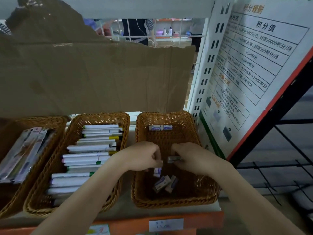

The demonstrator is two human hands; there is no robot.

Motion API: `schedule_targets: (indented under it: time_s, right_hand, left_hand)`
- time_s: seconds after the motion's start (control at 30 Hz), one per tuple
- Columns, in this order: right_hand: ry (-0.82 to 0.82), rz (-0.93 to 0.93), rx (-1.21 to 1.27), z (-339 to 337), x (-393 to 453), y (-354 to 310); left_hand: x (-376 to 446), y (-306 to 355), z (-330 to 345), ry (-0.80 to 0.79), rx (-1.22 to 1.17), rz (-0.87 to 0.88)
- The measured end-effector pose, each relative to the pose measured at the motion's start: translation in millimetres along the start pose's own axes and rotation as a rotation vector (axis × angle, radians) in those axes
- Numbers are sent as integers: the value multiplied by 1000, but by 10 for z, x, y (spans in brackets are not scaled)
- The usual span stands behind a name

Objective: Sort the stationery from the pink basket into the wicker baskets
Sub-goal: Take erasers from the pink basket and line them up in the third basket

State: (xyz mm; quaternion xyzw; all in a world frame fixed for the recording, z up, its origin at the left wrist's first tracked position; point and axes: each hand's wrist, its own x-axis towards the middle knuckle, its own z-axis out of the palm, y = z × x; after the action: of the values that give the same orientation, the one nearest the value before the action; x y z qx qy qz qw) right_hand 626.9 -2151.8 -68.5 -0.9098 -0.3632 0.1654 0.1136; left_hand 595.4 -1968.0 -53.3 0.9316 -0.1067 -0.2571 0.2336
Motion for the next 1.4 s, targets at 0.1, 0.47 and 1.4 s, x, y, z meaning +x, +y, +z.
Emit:
schedule_targets:
  time_s: [0.1, 0.47, 1.4]
  right_hand:
    - [96, 3, 137, -79, -70, 43]
    - [209, 143, 1163, -80, -51, -101]
    - [284, 234, -26, -34, 866, 399]
  left_hand:
    - [-60, -43, -40, 31, -462, 10]
    - [-5, 11, -92, 83, -365, 10]
    - [923, -111, -256, 402, 810, -78]
